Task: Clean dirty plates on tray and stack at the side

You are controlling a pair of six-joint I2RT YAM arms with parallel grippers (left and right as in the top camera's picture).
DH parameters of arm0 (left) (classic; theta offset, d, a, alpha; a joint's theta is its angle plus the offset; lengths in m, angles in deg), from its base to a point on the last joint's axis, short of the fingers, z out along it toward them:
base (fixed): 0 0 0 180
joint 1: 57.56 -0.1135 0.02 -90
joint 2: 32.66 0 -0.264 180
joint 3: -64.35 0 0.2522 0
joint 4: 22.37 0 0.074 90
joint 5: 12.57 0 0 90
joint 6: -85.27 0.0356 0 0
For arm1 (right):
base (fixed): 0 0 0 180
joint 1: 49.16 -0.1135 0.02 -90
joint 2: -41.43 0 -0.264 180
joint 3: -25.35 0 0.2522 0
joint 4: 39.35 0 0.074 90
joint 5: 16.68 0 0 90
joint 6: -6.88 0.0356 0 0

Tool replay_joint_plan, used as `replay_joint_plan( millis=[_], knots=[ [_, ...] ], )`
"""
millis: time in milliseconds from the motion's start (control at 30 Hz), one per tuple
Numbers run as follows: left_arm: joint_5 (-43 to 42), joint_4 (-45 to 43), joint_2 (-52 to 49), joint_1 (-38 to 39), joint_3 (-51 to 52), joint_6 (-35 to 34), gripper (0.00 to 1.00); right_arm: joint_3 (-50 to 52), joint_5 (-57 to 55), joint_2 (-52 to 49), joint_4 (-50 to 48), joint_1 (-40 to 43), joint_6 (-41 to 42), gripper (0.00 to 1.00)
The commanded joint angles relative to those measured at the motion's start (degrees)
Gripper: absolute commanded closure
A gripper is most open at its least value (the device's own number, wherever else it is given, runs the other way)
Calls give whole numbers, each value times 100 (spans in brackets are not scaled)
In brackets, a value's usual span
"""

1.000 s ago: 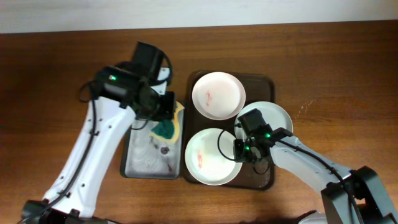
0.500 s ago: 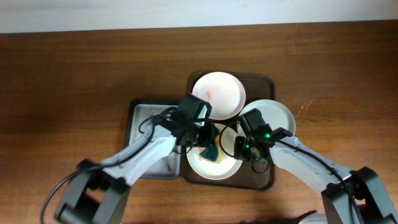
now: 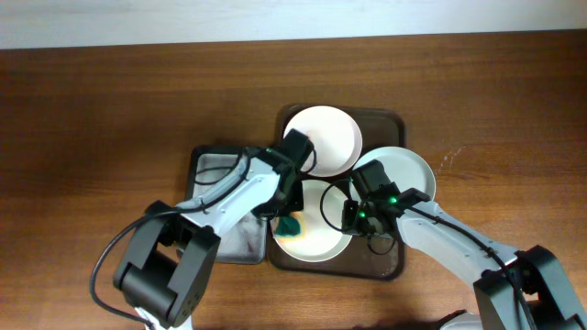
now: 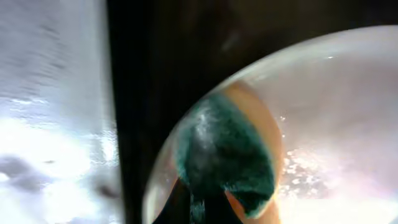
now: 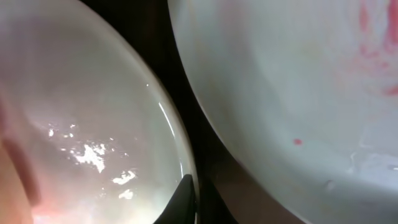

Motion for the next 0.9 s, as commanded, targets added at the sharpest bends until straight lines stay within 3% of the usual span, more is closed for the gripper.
replay_joint_plan(
  millis=[0, 67, 200, 400, 533, 667, 867],
  knots=[
    [1316, 72, -179, -177, -210, 109, 100, 28, -393, -66, 138, 33, 52, 96],
    [638, -195, -341, -140, -203, 109, 100, 28, -393, -66, 138, 33, 52, 96],
    [-1696, -1335, -1045, 87, -184, 114, 100, 28, -393, -66, 136, 33, 52, 96],
    [-4072, -2520, -1438, 560, -186, 286, 100, 28, -393, -66, 136, 33, 50, 96],
    [-4083, -2168, -1440, 557, -186, 289, 100, 28, -393, -66, 136, 33, 50, 96],
    [-2769, -1023, -1440, 442, -186, 289, 100, 28, -393, -66, 138, 33, 50, 96],
    [-1318, -330, -968, -393, -212, 396, 100, 28, -396, -66, 136, 33, 50, 96]
  ],
)
